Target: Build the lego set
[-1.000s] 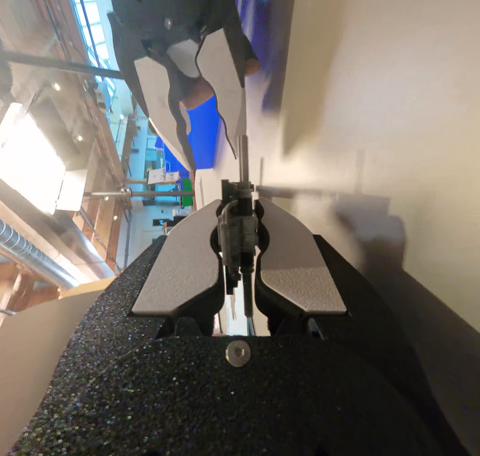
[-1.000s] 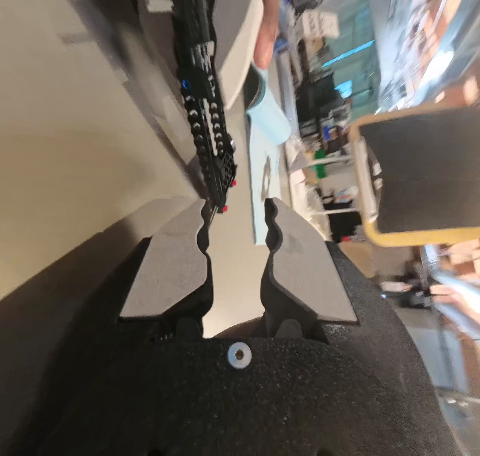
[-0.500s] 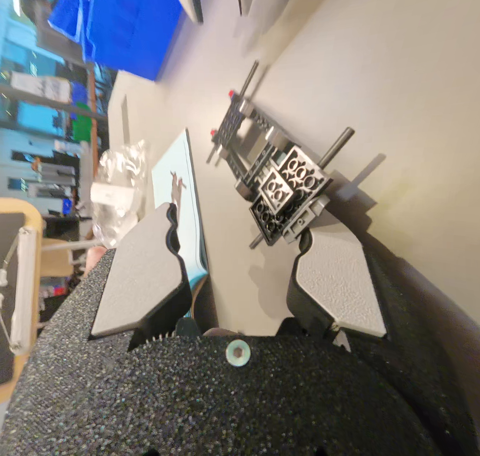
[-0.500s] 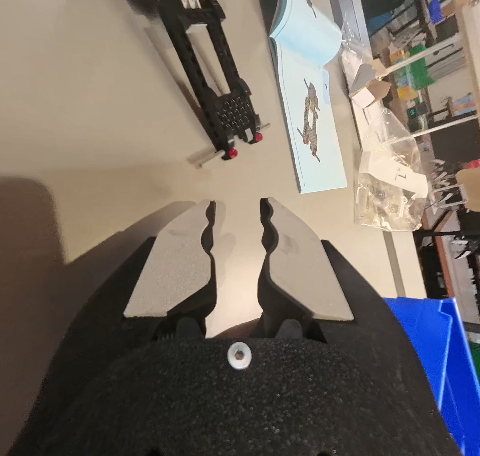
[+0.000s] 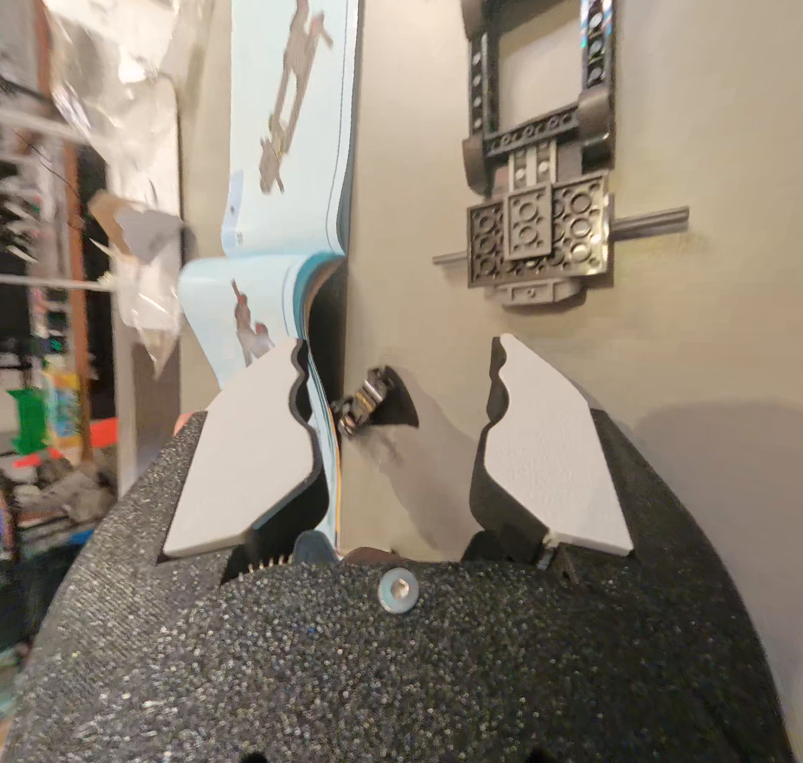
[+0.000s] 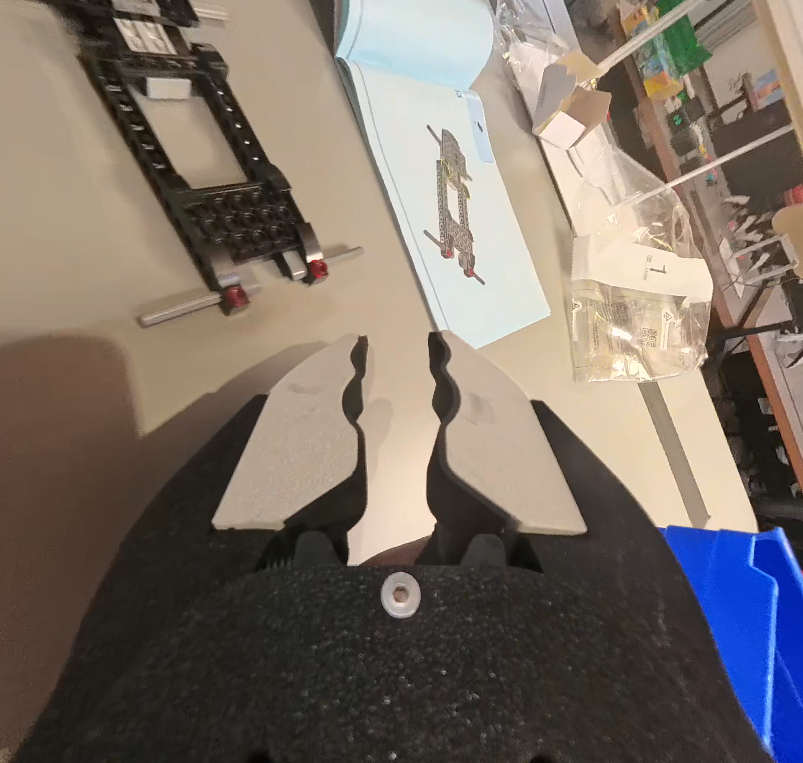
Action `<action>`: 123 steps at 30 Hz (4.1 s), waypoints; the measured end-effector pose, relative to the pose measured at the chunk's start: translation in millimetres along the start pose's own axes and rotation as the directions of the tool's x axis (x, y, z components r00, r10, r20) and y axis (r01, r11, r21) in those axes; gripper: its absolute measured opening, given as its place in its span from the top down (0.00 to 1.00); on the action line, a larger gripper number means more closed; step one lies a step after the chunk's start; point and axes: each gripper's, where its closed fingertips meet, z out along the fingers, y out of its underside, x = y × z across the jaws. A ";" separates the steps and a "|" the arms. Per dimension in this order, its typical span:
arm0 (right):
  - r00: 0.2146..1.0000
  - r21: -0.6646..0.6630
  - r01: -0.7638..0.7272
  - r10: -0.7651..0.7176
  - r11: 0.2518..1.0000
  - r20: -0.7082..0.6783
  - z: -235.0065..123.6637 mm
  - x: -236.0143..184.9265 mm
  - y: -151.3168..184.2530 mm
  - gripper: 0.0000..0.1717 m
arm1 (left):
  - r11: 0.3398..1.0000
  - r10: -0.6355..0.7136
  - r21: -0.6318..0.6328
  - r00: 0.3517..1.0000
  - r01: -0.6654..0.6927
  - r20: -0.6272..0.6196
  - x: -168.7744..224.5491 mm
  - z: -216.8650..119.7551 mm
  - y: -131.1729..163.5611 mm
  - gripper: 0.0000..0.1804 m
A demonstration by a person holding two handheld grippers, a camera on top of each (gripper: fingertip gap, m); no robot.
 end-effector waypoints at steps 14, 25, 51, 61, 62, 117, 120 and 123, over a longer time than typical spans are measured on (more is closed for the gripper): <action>0.830 -0.003 -0.336 0.297 0.942 0.471 10.3 -34.3 -16.4 0.81 | 0.908 -0.310 0.121 0.835 0.402 -0.455 46.9 -11.7 -36.6 0.62; 0.755 0.003 -0.308 0.243 0.951 0.609 3.9 -60.6 -21.8 0.73 | 0.933 -0.243 0.132 0.858 0.334 -0.453 57.5 6.3 -42.0 0.71; 0.889 0.042 -0.435 0.422 0.899 0.178 28.1 28.1 15.8 0.69 | 0.666 -0.447 0.663 0.894 0.343 -0.014 -43.3 -16.7 -101.5 0.66; 0.871 0.025 -0.480 0.473 0.877 0.131 33.9 36.9 17.7 0.71 | 0.443 -0.688 0.787 0.726 0.429 -0.009 -127.4 -39.5 -131.0 0.76; 0.866 0.042 -0.492 0.484 0.870 0.126 34.4 40.1 14.4 0.72 | 0.462 -0.695 0.749 0.718 0.476 -0.028 -130.6 -30.6 -129.3 0.75; 0.855 0.243 -0.435 0.482 0.867 -0.191 36.8 112.1 19.2 0.85 | 0.926 -0.302 0.200 0.946 0.320 -0.116 -54.7 97.2 -142.7 0.60; 0.852 0.223 -0.447 0.488 0.866 -0.189 39.7 112.1 21.5 0.86 | 0.895 -0.365 0.213 0.918 0.392 -0.155 -57.2 100.6 -145.5 0.60; 0.845 0.209 -0.472 0.507 0.856 -0.167 42.2 112.1 23.8 0.86 | 0.849 -0.448 0.207 0.870 0.486 -0.205 -56.5 104.3 -145.3 0.60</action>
